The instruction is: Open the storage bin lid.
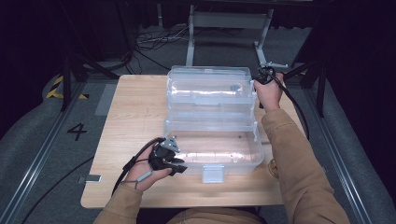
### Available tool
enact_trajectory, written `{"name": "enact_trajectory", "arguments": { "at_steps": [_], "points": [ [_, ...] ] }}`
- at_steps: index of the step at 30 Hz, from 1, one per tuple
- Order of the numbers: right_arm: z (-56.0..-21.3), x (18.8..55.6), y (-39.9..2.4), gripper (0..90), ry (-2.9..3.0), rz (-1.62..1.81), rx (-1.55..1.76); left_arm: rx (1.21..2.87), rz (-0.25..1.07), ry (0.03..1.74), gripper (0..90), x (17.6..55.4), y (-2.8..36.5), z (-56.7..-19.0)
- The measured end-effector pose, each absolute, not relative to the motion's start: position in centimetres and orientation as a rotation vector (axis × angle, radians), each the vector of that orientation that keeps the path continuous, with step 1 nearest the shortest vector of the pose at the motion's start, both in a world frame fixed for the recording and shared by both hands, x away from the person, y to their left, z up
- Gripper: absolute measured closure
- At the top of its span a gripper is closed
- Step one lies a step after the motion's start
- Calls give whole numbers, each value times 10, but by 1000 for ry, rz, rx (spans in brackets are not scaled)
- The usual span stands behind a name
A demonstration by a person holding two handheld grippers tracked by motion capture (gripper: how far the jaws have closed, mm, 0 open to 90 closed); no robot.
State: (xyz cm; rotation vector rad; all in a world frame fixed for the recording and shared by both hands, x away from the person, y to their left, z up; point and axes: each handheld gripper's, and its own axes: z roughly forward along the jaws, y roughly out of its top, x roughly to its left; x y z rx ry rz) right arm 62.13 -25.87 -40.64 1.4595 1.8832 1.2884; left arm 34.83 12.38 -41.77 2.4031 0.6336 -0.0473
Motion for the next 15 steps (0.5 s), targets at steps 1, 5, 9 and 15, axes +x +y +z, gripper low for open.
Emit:
{"name": "enact_trajectory", "arguments": {
  "at_steps": [1,5,9,15],
  "points": [
    [-407,621,-259,822,1879,1292,1462,2403,-47,634,703,348,124,-418],
    [-408,622,-260,814,1873,1316,1465,2403,-48,634,704,348,124,-418],
    [-410,622,-263,723,1855,1338,1443,2403,-46,632,703,348,124,-418],
    [-403,615,-273,583,1827,1386,1411,2399,-61,627,706,349,125,-417]
  ]
}}
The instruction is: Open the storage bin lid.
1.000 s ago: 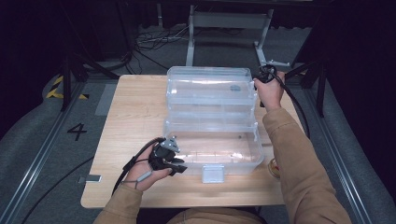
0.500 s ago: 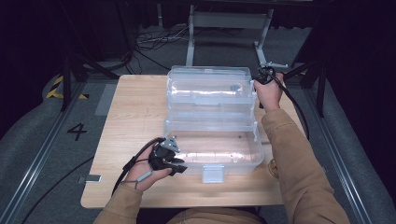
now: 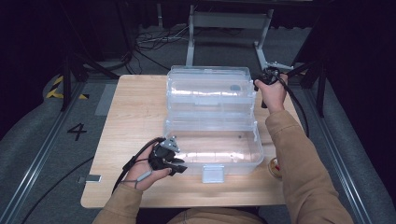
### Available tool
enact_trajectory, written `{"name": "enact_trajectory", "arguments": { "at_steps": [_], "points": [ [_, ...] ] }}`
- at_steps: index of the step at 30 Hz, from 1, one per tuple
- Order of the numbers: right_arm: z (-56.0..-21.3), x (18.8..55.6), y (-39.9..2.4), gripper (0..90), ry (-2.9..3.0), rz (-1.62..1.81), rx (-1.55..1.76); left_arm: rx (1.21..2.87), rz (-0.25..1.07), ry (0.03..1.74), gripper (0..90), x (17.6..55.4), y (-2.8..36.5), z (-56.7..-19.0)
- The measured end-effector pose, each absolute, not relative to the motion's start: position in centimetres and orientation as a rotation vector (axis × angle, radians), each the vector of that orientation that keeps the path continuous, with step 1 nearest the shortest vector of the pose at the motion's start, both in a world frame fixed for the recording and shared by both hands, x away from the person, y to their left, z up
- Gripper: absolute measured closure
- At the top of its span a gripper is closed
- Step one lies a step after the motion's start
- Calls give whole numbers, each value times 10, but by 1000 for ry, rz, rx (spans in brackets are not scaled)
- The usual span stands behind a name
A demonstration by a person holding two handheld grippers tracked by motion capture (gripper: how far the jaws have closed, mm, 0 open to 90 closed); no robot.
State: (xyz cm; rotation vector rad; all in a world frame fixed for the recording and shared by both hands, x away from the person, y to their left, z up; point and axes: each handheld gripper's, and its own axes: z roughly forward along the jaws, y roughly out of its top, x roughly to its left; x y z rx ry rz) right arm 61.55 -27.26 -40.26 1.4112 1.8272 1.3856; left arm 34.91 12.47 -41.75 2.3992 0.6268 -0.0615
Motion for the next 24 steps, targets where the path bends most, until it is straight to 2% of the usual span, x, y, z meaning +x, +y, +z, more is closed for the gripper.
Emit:
{"name": "enact_trajectory", "arguments": {
  "at_steps": [9,12,17,24],
  "points": [
    [-386,591,-294,523,1843,1445,1306,2373,-122,633,696,352,127,-417],
    [-379,582,-304,484,1830,1460,1245,2393,-126,598,660,352,126,-416],
    [-368,559,-325,474,1854,1444,1221,2380,-152,532,600,351,126,-410],
    [-349,518,-349,383,1940,1387,1084,2354,-141,528,539,351,131,-394]
  ]
}}
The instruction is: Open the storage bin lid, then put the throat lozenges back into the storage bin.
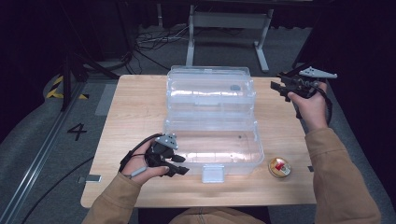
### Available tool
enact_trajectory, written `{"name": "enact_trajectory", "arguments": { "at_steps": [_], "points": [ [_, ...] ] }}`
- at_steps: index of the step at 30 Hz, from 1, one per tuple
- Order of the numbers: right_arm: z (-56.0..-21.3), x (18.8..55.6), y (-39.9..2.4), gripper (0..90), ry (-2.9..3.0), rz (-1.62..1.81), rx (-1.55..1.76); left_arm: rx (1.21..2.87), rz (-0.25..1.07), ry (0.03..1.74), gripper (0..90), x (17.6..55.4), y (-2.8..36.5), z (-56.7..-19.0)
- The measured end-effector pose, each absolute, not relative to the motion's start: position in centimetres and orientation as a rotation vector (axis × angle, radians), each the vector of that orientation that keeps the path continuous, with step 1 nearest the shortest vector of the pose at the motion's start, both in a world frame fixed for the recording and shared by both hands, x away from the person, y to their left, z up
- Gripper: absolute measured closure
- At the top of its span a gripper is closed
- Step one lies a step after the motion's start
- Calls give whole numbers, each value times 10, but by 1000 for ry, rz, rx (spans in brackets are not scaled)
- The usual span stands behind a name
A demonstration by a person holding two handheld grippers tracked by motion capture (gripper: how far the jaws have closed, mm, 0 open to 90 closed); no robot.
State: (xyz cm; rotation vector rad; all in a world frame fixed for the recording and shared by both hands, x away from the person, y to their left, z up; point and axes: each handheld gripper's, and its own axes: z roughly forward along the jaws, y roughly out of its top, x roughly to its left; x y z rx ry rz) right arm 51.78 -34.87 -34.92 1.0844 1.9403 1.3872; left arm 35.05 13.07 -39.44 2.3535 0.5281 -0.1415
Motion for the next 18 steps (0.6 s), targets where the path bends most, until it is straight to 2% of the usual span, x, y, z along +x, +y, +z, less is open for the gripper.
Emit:
{"name": "enact_trajectory", "arguments": {
  "at_steps": [11,18],
  "points": [
    [-330,463,-370,269,1975,1400,1013,2307,-101,634,528,360,153,-387],
    [-323,427,-378,273,2006,1430,986,2289,-69,642,526,361,161,-379]
  ]
}}
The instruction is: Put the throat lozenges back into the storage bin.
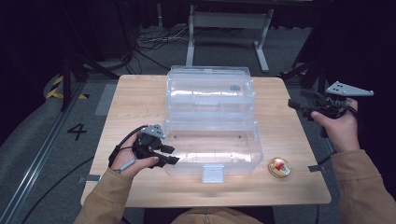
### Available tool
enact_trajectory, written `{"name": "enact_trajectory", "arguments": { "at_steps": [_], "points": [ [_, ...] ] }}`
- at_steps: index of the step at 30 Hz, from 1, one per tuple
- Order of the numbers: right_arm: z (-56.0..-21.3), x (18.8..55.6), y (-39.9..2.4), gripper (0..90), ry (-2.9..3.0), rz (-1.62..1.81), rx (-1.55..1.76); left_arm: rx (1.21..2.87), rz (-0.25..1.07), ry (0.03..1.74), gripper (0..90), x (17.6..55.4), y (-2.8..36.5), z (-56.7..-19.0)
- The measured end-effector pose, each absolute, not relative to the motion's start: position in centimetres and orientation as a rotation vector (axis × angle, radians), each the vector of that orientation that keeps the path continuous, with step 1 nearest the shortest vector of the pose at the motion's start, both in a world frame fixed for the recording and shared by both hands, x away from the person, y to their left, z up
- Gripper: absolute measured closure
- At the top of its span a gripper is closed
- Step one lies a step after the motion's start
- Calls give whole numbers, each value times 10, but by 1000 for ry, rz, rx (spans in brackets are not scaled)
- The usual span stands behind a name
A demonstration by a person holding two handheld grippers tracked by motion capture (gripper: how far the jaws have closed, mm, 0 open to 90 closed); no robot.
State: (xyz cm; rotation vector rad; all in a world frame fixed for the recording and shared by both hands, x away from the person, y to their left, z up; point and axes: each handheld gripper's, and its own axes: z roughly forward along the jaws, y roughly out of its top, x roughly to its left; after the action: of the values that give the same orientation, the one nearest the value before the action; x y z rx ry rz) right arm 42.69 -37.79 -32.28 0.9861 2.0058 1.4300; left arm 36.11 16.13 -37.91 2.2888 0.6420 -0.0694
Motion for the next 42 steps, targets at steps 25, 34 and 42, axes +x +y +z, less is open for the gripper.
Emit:
{"name": "enact_trajectory", "arguments": {
  "at_steps": [25,34,42],
  "points": [
    [-348,384,-382,287,2293,1283,869,2206,13,844,506,364,211,-376],
    [-356,379,-377,309,2454,1165,862,2167,75,920,437,368,223,-378],
    [-369,379,-366,302,2583,995,865,2170,85,950,429,366,229,-381]
  ]
}}
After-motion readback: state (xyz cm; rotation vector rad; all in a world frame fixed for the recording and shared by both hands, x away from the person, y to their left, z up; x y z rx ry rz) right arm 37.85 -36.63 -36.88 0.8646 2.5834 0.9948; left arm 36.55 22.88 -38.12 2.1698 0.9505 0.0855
